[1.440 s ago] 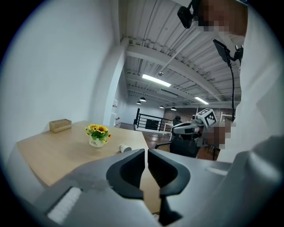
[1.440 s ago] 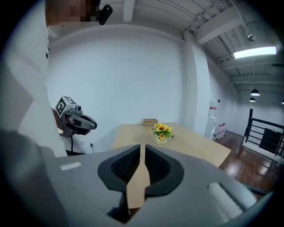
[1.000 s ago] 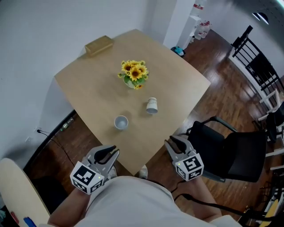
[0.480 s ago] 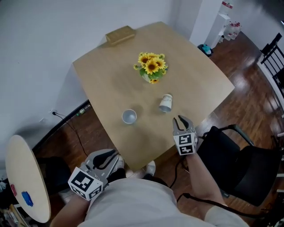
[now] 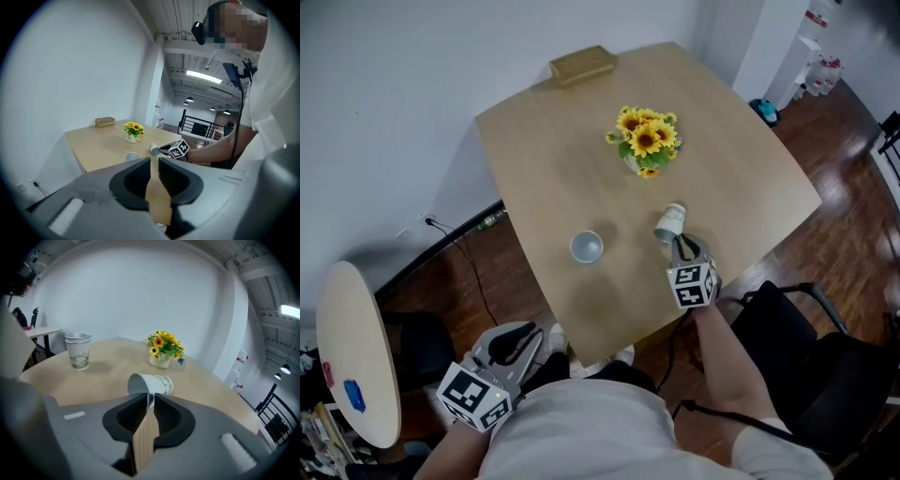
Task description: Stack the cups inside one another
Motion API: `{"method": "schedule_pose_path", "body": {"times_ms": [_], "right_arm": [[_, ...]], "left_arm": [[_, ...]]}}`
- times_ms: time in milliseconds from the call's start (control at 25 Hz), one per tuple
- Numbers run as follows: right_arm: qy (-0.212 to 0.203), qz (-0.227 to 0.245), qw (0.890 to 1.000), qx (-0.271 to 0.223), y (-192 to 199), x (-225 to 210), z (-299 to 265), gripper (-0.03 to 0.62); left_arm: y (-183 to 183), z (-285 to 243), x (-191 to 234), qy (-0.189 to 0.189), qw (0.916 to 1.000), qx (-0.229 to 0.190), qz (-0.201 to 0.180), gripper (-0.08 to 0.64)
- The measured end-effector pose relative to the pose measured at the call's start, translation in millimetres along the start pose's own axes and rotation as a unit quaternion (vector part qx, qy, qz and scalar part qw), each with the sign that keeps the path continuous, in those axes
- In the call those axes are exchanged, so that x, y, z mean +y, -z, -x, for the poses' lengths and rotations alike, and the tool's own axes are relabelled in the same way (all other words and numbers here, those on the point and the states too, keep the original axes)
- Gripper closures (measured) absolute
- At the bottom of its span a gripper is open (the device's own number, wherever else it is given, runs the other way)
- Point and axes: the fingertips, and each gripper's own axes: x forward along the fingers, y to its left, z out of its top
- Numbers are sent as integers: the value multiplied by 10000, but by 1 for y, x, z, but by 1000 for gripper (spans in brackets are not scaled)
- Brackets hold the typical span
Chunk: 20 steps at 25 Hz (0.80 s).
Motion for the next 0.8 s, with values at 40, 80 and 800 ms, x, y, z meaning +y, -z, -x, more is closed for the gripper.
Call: {"method": "schedule_pose_path", "body": {"times_ms": [40,80,800], "right_arm": [[65,40,10000,-33,-1,-2,-1,549],[127,58,9999,-80,-4,-4,-1,560],[-334,-591,9962,552,-68,-14,77,575]], "left_arm": [[1,-1,2,-27,10000,-3,4,497],[1,-2,5,-45,10000,-6,11,497],[-32,-16,29,790,9955,-373,-365,499]]}}
